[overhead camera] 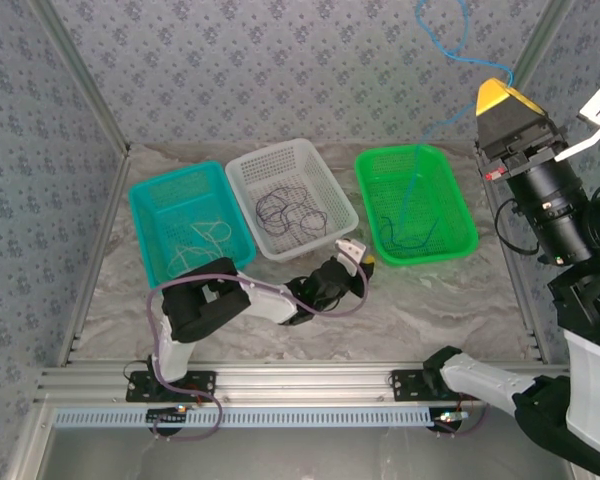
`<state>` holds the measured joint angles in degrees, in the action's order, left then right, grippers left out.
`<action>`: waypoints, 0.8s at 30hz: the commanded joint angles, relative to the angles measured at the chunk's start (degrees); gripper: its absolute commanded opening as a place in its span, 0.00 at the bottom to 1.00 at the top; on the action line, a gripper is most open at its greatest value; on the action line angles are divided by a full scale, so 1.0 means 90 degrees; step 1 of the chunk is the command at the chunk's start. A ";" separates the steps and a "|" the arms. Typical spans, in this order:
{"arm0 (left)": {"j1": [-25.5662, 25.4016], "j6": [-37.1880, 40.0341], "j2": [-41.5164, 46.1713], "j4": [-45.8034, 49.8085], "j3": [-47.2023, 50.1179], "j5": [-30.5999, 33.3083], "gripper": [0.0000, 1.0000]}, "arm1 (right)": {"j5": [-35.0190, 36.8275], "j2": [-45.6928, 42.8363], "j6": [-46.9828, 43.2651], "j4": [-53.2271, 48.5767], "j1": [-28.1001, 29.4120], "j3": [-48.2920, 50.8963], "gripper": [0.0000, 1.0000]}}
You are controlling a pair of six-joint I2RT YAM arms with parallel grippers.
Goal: Untangle the cables
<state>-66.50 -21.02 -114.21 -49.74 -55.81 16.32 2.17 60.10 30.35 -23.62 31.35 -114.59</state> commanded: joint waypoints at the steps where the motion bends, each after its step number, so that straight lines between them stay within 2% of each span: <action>1: -0.0033 -0.0037 0.0234 -0.0029 0.0258 0.0032 0.00 | 0.0187 0.0172 -0.0413 -0.0354 -0.0046 -0.0294 0.00; 6: -0.0031 -0.0048 0.0600 0.0075 0.0774 0.0137 0.00 | 0.0710 0.0285 -0.1086 -0.0856 -0.0057 -0.0386 0.00; 9: -0.0034 -0.0122 0.0816 0.0214 0.0970 0.0163 0.00 | 0.1270 0.0259 -0.1555 -0.0956 -0.0136 0.0058 0.00; 13: -0.0033 -0.0175 0.1081 0.0371 0.1136 0.0223 0.00 | 0.1450 0.0261 -0.1878 -0.0843 -0.0545 0.0905 0.00; 16: -0.0033 -0.0166 0.1296 0.0531 0.1242 0.0255 0.00 | 0.1008 0.0347 -0.1766 -0.0731 -0.1148 0.1510 0.00; 20: -0.0033 -0.0170 0.1533 0.0643 0.1435 0.0368 0.00 | -0.0080 0.0536 -0.1351 -0.0447 -0.2203 0.2195 0.00; 24: -0.0033 -0.0202 0.1701 0.0682 0.1600 0.0485 0.00 | -0.0555 0.0741 -0.1351 -0.0279 -0.2928 0.2685 0.00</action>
<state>-66.50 -22.13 -101.01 -44.60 -42.48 18.96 2.81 66.83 17.52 -28.88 8.23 -91.48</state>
